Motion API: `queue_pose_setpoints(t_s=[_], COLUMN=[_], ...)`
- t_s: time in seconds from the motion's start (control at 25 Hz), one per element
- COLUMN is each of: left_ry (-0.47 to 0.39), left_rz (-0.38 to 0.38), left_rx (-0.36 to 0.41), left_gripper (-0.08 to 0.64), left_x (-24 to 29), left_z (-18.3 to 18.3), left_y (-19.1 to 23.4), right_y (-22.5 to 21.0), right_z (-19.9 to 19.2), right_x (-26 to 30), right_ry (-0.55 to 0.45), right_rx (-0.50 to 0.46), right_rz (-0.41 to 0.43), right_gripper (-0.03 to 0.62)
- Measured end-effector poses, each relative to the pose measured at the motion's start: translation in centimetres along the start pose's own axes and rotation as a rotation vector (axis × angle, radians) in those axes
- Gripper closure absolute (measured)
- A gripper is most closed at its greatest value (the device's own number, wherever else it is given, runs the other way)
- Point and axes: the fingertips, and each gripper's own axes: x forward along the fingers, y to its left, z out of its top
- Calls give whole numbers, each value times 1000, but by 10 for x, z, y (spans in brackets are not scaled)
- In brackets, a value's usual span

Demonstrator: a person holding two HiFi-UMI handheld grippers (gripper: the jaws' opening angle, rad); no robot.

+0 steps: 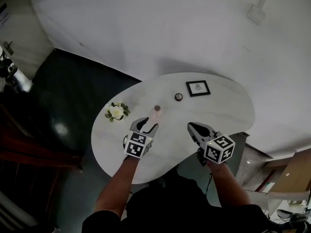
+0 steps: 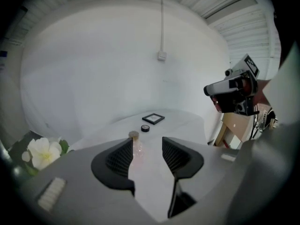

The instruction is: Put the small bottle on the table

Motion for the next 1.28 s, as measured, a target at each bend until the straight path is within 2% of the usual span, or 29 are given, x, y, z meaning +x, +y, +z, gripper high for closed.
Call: queue_pose_setpoints(t_s=[0.24,0.32,0.44,0.6,0.76,0.92,1.04,1.16,1.28], left_ry=[-68,-64,-54,-97,-166,-195,-230,-265,-286], left_rz=[-18,-26,-16,45,116,202,261,293,309], left_rx=[-75,-84,-106,-156,-183,-156,-165,-161,-117], left_gripper=[364,391,393,429,495,524,545,548,548], left_x=[-39,-47,-53,-62,-78,-92,-104,-117,-130], left_z=[24,27,29,41,60,76,87,97,111], left_y=[-6,-15,-31,-55,-80,-100,-113,-127,-131], right_y=[10,10,5,-1,-7,-16,-14,-4,4], right_z=[32,37,37,38,36,42,50,56,59], right_x=[-18,-25,-38,-64,-101,-135,-150,-162,-172], right_ry=[-59,-76,-95,-117,-151,-204,-246,-273,-277], right_rx=[-55,-57,-48,-74,-100,-96,-111,-147,-221], right_rz=[15,29,51,101,137,161,187,212,220], right_gripper=[581,581,581,581,581,581,581,581,581])
